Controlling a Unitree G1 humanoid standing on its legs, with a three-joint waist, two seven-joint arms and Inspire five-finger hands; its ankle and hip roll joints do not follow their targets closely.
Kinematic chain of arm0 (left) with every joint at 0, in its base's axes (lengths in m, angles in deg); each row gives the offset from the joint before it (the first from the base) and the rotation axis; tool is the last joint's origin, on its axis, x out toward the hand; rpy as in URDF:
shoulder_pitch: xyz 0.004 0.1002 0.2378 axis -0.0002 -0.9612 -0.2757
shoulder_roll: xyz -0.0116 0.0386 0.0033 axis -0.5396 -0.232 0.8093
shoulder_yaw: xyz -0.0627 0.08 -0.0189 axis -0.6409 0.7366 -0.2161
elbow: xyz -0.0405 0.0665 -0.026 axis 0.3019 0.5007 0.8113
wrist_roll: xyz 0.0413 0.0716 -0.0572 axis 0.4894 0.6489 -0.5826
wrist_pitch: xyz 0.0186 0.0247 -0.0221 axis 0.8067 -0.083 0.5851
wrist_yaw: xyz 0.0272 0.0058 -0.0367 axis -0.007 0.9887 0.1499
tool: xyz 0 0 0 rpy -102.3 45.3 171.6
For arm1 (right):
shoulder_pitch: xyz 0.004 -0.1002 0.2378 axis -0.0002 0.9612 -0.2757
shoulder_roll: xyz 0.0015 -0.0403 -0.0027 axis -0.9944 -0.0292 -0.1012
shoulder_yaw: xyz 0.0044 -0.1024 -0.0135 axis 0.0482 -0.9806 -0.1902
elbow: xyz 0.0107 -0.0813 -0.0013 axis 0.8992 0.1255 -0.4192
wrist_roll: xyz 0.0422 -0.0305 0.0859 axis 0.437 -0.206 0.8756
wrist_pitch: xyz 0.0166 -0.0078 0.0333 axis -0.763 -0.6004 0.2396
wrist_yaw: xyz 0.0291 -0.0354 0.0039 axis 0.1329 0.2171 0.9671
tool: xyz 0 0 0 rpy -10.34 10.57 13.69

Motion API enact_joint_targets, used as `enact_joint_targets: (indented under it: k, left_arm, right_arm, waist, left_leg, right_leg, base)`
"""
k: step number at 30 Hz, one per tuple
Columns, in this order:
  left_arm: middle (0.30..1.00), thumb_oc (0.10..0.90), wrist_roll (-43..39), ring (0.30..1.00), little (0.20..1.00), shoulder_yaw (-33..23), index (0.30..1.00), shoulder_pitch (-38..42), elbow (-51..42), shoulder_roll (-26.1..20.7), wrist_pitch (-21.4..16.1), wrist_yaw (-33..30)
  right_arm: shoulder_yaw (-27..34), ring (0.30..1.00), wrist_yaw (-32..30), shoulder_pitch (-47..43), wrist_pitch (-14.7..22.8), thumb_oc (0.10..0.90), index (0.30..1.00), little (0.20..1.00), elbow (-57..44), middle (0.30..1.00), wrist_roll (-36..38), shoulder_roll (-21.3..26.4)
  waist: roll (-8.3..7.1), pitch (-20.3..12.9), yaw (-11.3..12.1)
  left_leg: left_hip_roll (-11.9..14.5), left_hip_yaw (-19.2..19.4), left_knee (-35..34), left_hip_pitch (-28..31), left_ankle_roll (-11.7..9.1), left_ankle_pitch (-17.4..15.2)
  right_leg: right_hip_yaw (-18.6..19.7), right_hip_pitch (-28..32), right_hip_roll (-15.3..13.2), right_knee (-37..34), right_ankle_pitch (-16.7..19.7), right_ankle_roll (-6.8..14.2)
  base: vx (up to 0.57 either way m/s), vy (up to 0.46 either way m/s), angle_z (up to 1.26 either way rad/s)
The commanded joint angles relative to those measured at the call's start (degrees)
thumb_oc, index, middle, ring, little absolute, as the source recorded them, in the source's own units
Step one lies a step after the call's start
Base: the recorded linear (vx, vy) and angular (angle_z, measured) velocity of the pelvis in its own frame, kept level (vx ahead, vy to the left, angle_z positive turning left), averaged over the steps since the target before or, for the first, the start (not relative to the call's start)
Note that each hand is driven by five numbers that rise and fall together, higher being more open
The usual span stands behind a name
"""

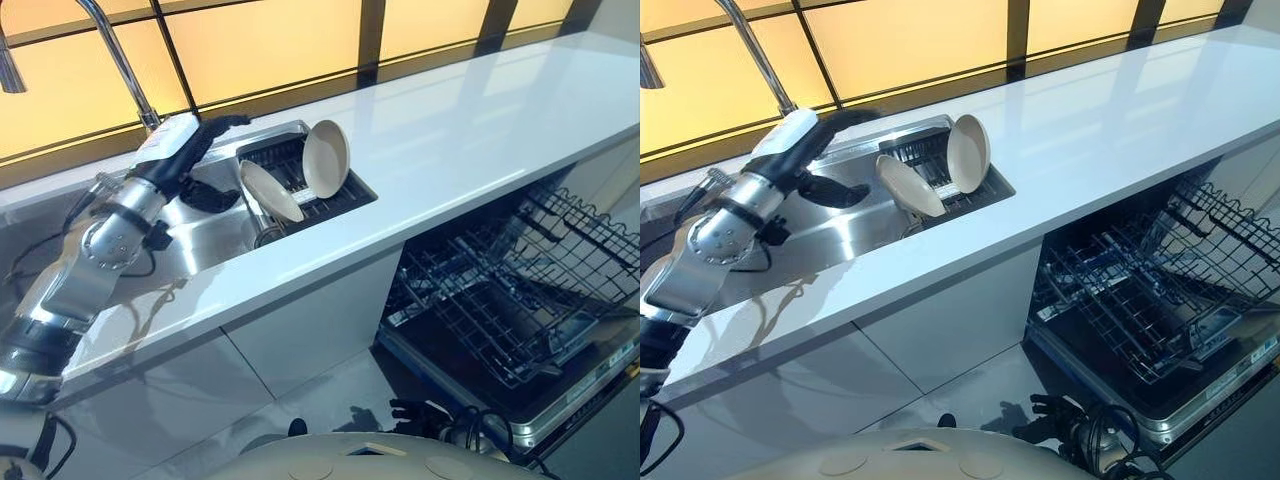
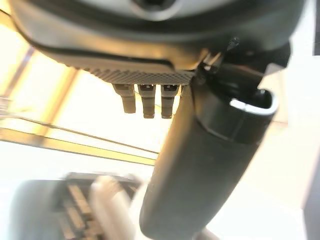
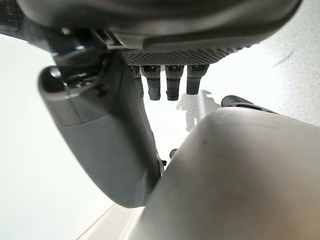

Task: Pick up plates and place into dishwasher.

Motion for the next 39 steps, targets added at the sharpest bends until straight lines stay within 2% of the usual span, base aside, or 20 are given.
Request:
enact_joint_targets:
  k: [1,10,19,27,39]
  left_arm:
    - [0.900,0.800,0.57,0.900,0.900,-8.88,0.900,6.00,-1.09,-2.99,-3.84,-1.94]
    - [0.900,0.800,6.64,0.900,0.900,-6.53,0.900,7.34,1.36,-5.72,-3.02,1.61]
    - [0.900,0.800,10.30,0.900,0.900,2.18,0.900,18.64,8.11,-9.63,-4.69,-4.61]
    - [0.900,0.800,12.73,0.900,0.900,8.40,0.900,25.49,12.47,-9.14,-3.61,-5.77]
    - [0.900,0.800,15.40,0.900,0.900,16.13,0.900,31.21,13.98,-6.86,-2.00,-0.10]
  right_arm:
    - [0.54,0.900,0.73,-0.18,1.05,0.800,0.900,0.900,0.95,0.900,-0.57,1.04]
    - [0.96,0.900,2.26,-1.17,0.57,0.800,0.900,0.900,1.24,0.900,-1.82,2.45]
    - [-0.46,0.900,3.24,-1.65,-0.06,0.800,0.900,0.900,1.04,0.900,-2.87,3.51]
    - [-1.44,0.900,3.85,-1.93,-0.09,0.800,0.900,0.900,2.34,0.900,-4.12,3.41]
    - [-2.45,0.900,3.85,-1.32,-0.07,0.800,0.900,0.900,2.70,0.900,-4.74,2.87]
  waist:
    - [0.20,0.61,1.06]
    - [0.46,0.70,0.58]
    - [0.70,0.53,-1.02]
    - [0.94,0.23,-2.27]
    - [1.50,0.25,-4.16]
  left_leg:
    - [-3.88,3.81,0.40,4.13,1.80,-8.58]
    - [-3.75,4.25,0.40,4.38,1.74,-8.78]
    - [-3.60,5.00,0.40,4.63,1.61,-8.95]
    - [-3.43,5.83,0.40,4.87,1.44,-9.22]
    - [-3.44,6.78,0.40,4.87,1.47,-9.39]
  right_leg:
    - [-0.84,-5.73,1.00,2.02,3.18,1.12]
    - [-0.71,-5.72,1.08,2.35,2.87,1.19]
    - [-0.29,-5.87,1.28,2.78,2.68,1.33]
    - [0.53,-5.87,1.60,2.54,2.68,1.38]
    - [1.98,-6.24,1.92,2.56,2.72,1.47]
  base:
    - [0.01,0.002,0.08]
    - [0.01,0.004,0.07]
    - [0.01,0.002,0.01]
    - [0.02,-0.002,0.00]
    - [0.04,0.001,-0.06]
